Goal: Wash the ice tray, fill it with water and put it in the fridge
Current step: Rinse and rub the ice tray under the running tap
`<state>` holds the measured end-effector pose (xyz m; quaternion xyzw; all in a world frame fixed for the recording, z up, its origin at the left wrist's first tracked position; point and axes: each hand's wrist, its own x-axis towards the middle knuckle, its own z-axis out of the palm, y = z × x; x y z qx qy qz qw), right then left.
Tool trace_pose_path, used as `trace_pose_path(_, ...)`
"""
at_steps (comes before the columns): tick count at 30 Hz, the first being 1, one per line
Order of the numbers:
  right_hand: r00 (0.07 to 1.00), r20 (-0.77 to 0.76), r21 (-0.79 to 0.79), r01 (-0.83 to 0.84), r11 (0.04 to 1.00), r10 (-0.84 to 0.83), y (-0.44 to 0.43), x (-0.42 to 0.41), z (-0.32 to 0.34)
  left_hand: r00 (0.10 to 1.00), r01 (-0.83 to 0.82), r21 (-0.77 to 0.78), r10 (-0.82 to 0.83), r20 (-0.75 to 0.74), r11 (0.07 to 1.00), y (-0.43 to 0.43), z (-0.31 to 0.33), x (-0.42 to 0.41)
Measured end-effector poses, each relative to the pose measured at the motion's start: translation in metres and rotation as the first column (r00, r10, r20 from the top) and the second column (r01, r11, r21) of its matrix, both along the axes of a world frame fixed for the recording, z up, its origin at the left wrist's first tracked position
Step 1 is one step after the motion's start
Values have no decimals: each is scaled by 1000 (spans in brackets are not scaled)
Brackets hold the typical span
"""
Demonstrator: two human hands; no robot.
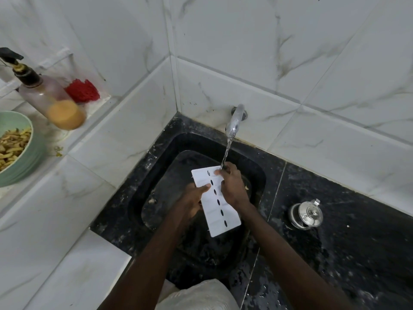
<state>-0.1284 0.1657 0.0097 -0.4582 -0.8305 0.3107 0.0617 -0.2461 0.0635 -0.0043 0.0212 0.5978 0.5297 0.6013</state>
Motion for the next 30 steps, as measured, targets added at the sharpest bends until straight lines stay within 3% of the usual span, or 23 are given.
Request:
trace_pose_path(3, 987, 99, 37, -127, 991, 123, 3, 2, 1, 998, 45, 69, -42, -39, 997, 0, 2, 4)
trace_pose_path(5, 980, 78, 36, -185, 982, 181, 4, 4, 2, 997, 27, 79, -21, -75, 996, 0, 3, 2)
trace_pose_path(10, 969, 220, 98, -139, 985, 115, 17, 12, 4, 999, 14, 34, -13, -31, 999, 2, 4, 4)
trace_pose_path(15, 961, 147, 31, -239, 970, 232, 11, 5, 2, 999, -12, 66, 15, -43, 998, 3, 4, 1)
trace_pose_path(21, 965, 240, 80, -126, 989, 104, 22, 5, 7, 1000, -7, 51, 8, -4, 999, 4, 2, 6)
trace_pose_path(26, 969, 133, 24, -215, 976, 210, 12, 0, 5, 999, -40, 69, 39, 19, 997, 3, 4, -6)
trace_pose_path(30, 999, 52, 40, -11, 999, 9, 11, 8, 0, 989, -138, 6, 138, -50, 990, -1, 2, -7)
